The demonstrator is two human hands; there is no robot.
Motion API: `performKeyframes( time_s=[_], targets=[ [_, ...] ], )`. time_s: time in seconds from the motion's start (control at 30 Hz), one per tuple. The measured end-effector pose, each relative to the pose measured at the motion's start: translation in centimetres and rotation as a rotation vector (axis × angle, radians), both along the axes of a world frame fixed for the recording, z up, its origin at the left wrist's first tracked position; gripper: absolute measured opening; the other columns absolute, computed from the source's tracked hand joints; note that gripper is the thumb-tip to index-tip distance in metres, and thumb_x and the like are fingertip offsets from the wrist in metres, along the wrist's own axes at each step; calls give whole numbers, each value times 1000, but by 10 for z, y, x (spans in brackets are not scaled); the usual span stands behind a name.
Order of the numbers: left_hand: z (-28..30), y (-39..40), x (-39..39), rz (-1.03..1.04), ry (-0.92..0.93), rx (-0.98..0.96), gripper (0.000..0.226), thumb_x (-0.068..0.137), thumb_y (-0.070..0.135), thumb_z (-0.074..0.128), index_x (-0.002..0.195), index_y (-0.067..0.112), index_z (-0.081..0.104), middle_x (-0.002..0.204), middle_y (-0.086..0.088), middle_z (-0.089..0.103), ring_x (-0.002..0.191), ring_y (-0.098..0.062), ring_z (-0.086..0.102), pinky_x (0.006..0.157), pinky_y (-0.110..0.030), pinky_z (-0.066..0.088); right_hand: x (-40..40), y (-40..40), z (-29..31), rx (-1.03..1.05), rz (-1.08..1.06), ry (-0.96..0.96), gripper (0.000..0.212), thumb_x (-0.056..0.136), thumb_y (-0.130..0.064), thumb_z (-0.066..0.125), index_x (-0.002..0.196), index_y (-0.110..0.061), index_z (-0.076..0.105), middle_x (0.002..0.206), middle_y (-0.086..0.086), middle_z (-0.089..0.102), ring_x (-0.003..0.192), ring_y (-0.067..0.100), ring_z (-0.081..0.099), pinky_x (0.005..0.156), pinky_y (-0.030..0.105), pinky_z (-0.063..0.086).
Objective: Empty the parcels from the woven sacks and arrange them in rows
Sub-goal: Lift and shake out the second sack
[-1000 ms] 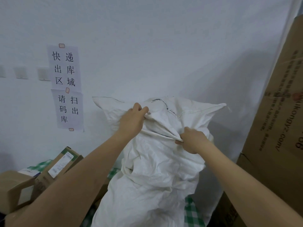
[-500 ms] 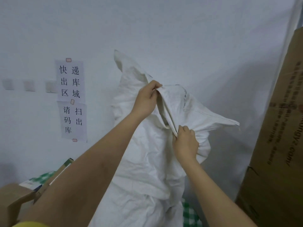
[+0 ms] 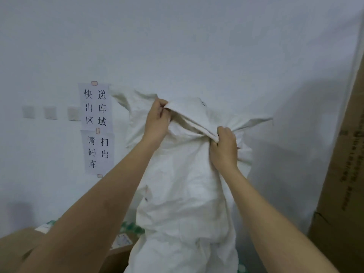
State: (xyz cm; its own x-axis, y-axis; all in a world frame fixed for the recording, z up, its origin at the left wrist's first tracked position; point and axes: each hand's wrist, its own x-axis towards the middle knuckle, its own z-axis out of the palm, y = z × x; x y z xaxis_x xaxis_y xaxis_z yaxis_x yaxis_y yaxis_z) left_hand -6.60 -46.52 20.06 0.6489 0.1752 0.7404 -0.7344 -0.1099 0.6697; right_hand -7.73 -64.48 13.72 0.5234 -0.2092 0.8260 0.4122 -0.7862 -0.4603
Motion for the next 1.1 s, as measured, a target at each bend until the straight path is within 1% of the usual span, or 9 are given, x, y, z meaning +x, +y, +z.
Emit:
performKeyframes(
  time_s=[0.13, 0.27, 0.37, 0.5, 0.73, 0.8, 0.9, 0.97, 1.1],
  targets=[
    [9, 4, -5, -11, -10, 82, 24, 96, 5, 43, 83, 23, 50, 72, 5, 52, 65, -6, 47, 64, -17, 38, 6, 11, 0, 4, 120, 126, 12, 90, 0, 44, 95, 0, 55, 96, 19, 55, 94, 33, 51, 74, 34, 35],
    [2, 20, -3, 7, -18, 5, 25, 97, 6, 42, 82, 25, 49, 67, 4, 49, 60, -8, 44, 59, -19, 34, -1, 12, 7, 1, 183, 20, 21, 89, -1, 47, 75, -13, 38, 79, 6, 45, 82, 27, 44, 63, 29, 20],
    [-11, 25, -6, -21, 33, 38, 25, 97, 4, 43, 83, 24, 50, 67, 6, 51, 57, -5, 44, 57, -18, 34, -3, 11, -6, 65, 211, 186, 7, 94, -18, 50, 89, -14, 46, 96, 5, 49, 101, 28, 43, 75, 28, 28],
    [-25, 34, -10, 41, 100, 29, 22, 97, 8, 45, 83, 24, 50, 75, 6, 53, 60, 1, 47, 59, -11, 37, -15, 9, -13, 100, 308, 298, 51, 86, -38, 66, 130, -22, 44, 127, -6, 32, 127, 13, 20, 103, 28, 27],
    [-34, 32, -20, 1, 111, 40, 23, 96, 8, 48, 78, 21, 48, 71, 6, 49, 57, -2, 42, 57, -14, 34, -27, 10, -23, 271, 327, 390, 95, 74, -53, 76, 147, -45, 17, 158, -3, -8, 146, 20, -5, 115, 43, 18],
    [-34, 30, -25, -34, 102, 33, 25, 94, 5, 48, 74, 18, 45, 65, 5, 42, 54, -4, 37, 54, -15, 30, -27, 11, -19, 219, 327, 469, 78, 74, -55, 76, 139, -42, 34, 158, 0, 0, 146, 23, -4, 115, 42, 17],
    [-34, 30, -30, -87, 97, 50, 20, 90, 5, 47, 73, 15, 44, 72, -4, 41, 67, -14, 38, 62, -23, 31, -23, 12, -8, 124, 279, 465, 46, 70, -59, 75, 101, -31, 56, 138, 3, 34, 139, 27, 15, 108, 36, 22],
    [-34, 32, -31, -89, 101, 52, 20, 89, 3, 45, 72, 13, 42, 73, -5, 41, 72, -16, 38, 65, -26, 31, -24, 7, 4, 46, 303, 555, 48, 60, -67, 76, 85, -31, 58, 118, -2, 50, 128, 27, 32, 107, 40, 30],
    [-34, 37, -32, -86, 111, 31, 22, 89, 1, 43, 69, 11, 41, 69, -4, 40, 70, -15, 39, 63, -24, 30, -37, -8, 40, 16, 578, 822, 75, 48, -68, 83, 110, -37, 55, 123, 2, 57, 114, 18, 56, 101, 35, 44]
  ],
)
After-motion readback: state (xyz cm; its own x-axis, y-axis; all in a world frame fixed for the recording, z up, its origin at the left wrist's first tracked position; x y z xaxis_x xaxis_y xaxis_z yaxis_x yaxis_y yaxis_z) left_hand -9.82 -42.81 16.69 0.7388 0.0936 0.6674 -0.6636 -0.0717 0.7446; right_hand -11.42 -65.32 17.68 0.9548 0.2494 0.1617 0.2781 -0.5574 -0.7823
